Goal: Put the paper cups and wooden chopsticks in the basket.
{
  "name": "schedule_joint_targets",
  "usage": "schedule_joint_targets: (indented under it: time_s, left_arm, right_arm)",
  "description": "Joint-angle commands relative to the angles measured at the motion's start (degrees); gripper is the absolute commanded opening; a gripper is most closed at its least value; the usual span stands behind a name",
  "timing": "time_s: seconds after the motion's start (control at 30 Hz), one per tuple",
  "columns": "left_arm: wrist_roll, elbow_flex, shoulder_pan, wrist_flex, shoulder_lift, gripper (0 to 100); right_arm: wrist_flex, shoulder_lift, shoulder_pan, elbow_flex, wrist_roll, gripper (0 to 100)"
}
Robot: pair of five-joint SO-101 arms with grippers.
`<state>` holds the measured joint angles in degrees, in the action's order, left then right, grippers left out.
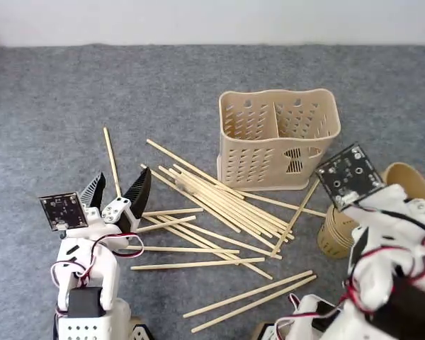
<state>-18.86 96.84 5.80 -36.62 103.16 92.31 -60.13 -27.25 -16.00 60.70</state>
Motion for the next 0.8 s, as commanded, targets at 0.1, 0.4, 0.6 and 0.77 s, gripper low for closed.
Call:
schedule_joint_targets:
  time_s: [0.1, 0.4, 0.6, 0.77]
  left_arm:
    - [0.5, -0.5, 0.0, 1.4, 1.0, 32]
    - [0.5, -0.5, 0.0, 1.3, 1.0, 32]
    - [0.5, -0.5, 0.0, 1.3, 1.0, 32]
    - [0.5, -0.5, 0.0, 1.3, 1.0, 32]
  right_arm:
    - [-6.1, -0.4, -3.1, -3.7, 2.8, 0.8]
    - [5.8, -0.9, 3.2, -3.4, 3.6, 13.3]
    - [7.4, -6.2, 4.9, -3.7, 3.5, 16.5]
    - [7.3, -9.0, 4.6, -4.0, 2.2, 15.9]
